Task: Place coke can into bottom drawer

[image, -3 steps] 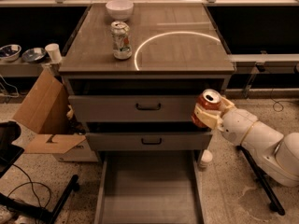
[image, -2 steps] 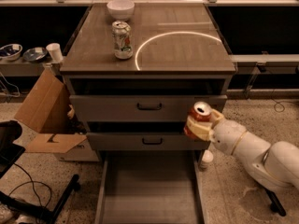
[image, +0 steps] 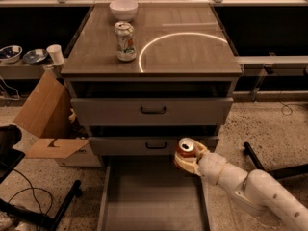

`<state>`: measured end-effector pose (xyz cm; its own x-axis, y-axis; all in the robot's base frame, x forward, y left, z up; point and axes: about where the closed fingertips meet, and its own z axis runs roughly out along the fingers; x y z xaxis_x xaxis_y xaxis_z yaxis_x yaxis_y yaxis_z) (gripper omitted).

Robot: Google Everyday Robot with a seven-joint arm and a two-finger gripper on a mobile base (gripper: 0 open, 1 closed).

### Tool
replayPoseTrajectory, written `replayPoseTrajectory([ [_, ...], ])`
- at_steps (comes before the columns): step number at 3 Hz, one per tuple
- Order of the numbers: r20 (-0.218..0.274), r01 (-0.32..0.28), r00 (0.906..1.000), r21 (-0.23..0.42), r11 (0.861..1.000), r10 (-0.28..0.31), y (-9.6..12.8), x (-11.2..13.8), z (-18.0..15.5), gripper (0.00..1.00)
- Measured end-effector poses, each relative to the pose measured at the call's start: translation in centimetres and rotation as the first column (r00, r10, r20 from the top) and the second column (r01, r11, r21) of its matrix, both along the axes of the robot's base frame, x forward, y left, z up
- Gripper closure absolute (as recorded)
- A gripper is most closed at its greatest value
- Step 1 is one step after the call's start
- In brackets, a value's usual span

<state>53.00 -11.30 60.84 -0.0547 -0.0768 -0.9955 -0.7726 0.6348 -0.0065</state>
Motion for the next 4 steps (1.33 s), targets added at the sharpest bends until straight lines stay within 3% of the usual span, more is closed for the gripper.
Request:
replayPoseTrajectory([
  [1, 0.041, -0.009, 0.9991, -0.092, 0.996, 0.013, 2.0, 1.3, -7.9, 1.00],
  [2, 0.062, -0.007, 0.9980, -0.145, 0.989, 0.016, 2.9, 2.2, -11.5, 1.00],
  [3, 0.064, -0.008, 0.9978, -0.147, 0.989, 0.017, 3.1, 2.2, -11.7, 1.00],
  [4, 0.002, -0.054, 0.9985, -0.116, 0.992, 0.054, 7.0, 0.9, -14.6, 1.00],
])
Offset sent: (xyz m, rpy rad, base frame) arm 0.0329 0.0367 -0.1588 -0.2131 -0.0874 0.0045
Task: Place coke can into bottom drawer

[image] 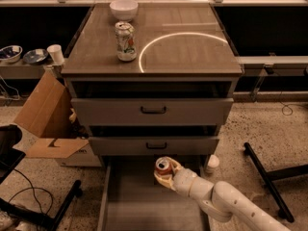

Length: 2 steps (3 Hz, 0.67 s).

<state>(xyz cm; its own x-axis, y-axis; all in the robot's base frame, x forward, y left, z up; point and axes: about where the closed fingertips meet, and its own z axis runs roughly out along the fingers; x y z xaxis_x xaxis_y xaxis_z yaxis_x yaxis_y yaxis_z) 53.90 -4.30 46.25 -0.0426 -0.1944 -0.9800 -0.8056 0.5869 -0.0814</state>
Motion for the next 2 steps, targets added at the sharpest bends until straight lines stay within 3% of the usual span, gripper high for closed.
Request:
replayPoseTrajectory([
  [1, -0.030, -0.040, 0.9988, -0.003, 0.999, 0.040, 3.5, -0.9, -4.6, 1.00],
  [2, -0.019, -0.056, 0.9982, 0.006, 0.998, 0.056, 5.8, -1.2, -10.2, 1.00],
])
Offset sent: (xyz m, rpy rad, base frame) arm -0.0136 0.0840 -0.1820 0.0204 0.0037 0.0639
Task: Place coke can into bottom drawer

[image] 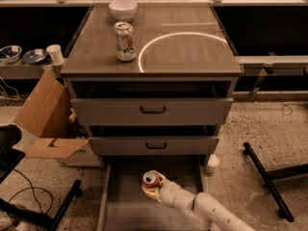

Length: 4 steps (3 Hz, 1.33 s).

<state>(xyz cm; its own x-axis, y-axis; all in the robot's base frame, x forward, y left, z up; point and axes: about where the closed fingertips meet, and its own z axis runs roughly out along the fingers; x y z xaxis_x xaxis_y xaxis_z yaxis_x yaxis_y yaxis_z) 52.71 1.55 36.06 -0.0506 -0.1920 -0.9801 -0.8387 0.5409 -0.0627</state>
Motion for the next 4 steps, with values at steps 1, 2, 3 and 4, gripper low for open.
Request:
replayPoseTrajectory([
  [1, 0.005, -0.003, 1.0000, 0.025, 1.000, 0.003, 1.0, 0.1, -5.4, 1.00],
  [2, 0.001, -0.009, 1.0000, 0.041, 0.999, 0.009, 1.3, 0.6, -9.2, 1.00],
  [3, -0.019, -0.012, 0.9997, 0.043, 0.999, 0.013, 1.6, 1.0, -12.5, 1.00],
  [4, -0.056, 0.004, 0.9984, 0.047, 0.999, -0.001, 1.7, 1.2, -14.9, 1.00],
])
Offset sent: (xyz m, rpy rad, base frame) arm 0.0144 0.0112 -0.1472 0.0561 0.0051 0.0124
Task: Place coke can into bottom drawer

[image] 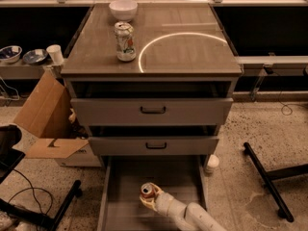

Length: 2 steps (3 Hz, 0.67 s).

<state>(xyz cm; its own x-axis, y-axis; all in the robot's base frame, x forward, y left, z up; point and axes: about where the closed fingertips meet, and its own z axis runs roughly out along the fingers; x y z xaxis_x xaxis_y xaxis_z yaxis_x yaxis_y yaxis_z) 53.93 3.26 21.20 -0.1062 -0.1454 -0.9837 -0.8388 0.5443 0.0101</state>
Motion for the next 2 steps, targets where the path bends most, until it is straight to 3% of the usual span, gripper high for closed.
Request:
replayPoseTrajectory([
  [1, -0.002, 0.002, 1.0000, 0.000, 1.000, -0.002, -0.03, 0.05, -0.14, 0.83],
  [2, -0.002, 0.002, 1.0000, 0.000, 1.000, -0.002, -0.03, 0.05, -0.14, 0.59],
])
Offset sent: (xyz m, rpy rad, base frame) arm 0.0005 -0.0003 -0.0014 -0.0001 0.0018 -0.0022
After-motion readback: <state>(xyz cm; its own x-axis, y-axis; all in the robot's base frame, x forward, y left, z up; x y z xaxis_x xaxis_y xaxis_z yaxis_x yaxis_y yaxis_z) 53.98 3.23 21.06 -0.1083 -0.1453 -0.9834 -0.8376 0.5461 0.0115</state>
